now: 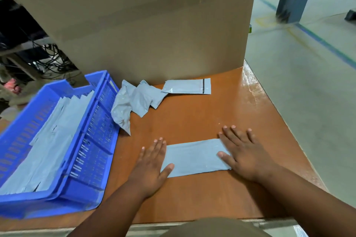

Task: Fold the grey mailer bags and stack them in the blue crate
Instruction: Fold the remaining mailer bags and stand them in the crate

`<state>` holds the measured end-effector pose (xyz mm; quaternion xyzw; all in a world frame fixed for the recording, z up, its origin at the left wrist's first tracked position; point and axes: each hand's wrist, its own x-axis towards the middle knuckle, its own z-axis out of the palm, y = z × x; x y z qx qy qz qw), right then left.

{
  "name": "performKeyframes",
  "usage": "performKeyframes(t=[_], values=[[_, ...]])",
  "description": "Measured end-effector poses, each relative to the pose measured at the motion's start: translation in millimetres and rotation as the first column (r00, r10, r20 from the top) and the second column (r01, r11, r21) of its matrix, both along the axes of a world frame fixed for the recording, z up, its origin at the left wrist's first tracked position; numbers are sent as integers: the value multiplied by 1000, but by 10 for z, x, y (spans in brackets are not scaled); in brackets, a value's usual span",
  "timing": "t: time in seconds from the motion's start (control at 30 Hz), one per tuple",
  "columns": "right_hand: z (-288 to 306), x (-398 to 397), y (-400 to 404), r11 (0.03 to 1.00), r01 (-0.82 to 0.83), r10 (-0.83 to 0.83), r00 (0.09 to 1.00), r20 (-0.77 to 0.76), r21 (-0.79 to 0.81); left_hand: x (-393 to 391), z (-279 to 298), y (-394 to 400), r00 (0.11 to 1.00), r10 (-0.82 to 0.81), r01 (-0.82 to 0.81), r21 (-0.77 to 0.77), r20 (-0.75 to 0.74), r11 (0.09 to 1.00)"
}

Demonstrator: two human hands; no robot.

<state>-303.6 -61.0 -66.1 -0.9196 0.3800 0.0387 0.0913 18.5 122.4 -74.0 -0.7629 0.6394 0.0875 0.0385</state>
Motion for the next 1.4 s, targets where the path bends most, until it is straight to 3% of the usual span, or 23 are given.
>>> performKeyframes(t=[0.07, 0.13, 0.27, 0.33, 0.4, 0.5, 0.63, 0.7, 0.83, 0.93, 1.03, 1.13, 1.23, 1.4], values=[[72, -63, -59, 997, 54, -57, 998, 37, 62, 39, 87, 27, 998, 66, -66, 14, -17, 998], [188, 4, -73, 993, 92, -99, 990, 102, 69, -67, 186, -47, 996, 90, -91, -71, -29, 993], [354, 508, 157, 996, -79, 87, 981, 172, -52, -595, 275, -401, 983, -151, 122, -242, -106, 963], [286, 696, 312, 987, -157, 159, 970, 182, -22, -817, 193, -506, 953, -236, 184, -253, -191, 950], [137, 671, 353, 987, -162, 157, 976, 148, 22, -831, 78, -480, 960, -212, 181, -177, -182, 968], [-20, 393, 255, 994, -102, 99, 991, 87, 34, -589, -14, -298, 986, -164, 162, -61, -16, 985], [30, 142, 52, 996, 46, -44, 999, -22, 72, -371, 166, -261, 997, -76, 76, 48, -3, 996], [122, 108, -23, 993, 60, -59, 998, -14, 103, -425, 314, -392, 994, -112, 112, 19, 2, 994], [322, 226, -63, 982, -108, 101, 994, 49, 156, -644, 678, -838, 994, -86, 95, 123, -74, 988], [424, 387, -97, 975, -173, 172, 985, 22, 141, -660, 910, -1025, 999, -37, 27, 342, 22, 939], [555, 595, -162, 967, -212, 216, 976, -10, 141, -552, 1025, -1014, 998, 9, -38, 436, 68, 899], [690, 820, -267, 954, -252, 257, 966, -12, 160, -489, 1160, -983, 995, 44, -76, 420, 86, 904], [930, 1189, -372, 949, -309, 309, 951, 8, 61, -310, 1435, -905, 986, 114, -151, 373, 120, 915], [1590, 1984, -429, 892, -441, 445, 895, 21, -102, 163, 2102, -617, 945, 268, -299, 170, 185, 939]])
